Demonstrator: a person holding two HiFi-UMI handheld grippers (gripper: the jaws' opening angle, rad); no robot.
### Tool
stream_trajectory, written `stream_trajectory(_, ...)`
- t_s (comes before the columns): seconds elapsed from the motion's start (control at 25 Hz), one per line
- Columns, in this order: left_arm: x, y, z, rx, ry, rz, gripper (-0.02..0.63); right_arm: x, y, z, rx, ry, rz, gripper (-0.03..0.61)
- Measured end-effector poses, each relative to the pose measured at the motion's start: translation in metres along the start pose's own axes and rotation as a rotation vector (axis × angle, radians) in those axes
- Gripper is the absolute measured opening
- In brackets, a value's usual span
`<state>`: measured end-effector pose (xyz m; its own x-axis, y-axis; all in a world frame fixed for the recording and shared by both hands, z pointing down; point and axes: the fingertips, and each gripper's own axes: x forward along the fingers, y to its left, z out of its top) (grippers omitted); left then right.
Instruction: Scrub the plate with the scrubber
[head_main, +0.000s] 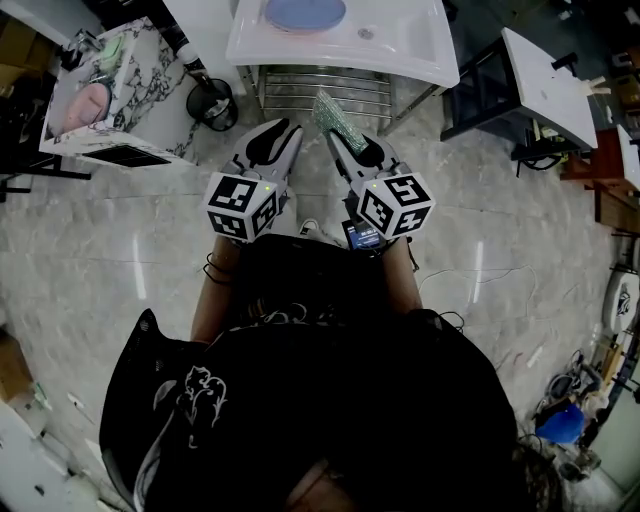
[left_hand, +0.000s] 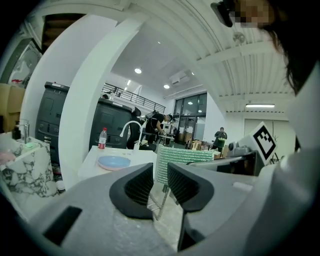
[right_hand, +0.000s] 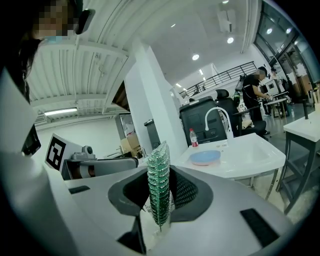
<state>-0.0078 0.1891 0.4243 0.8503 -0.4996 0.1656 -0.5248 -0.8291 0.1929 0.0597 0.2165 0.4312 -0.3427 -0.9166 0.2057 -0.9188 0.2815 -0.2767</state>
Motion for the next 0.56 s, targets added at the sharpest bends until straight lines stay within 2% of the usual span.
stream_trajectory(0.56, -0.0052, -0.0103, 0.0020, 0.013, -0.010, 0.001, 0.101, -0.0114, -0.0011, 0.0010, -0.027, -0.004, -0.017, 0.091)
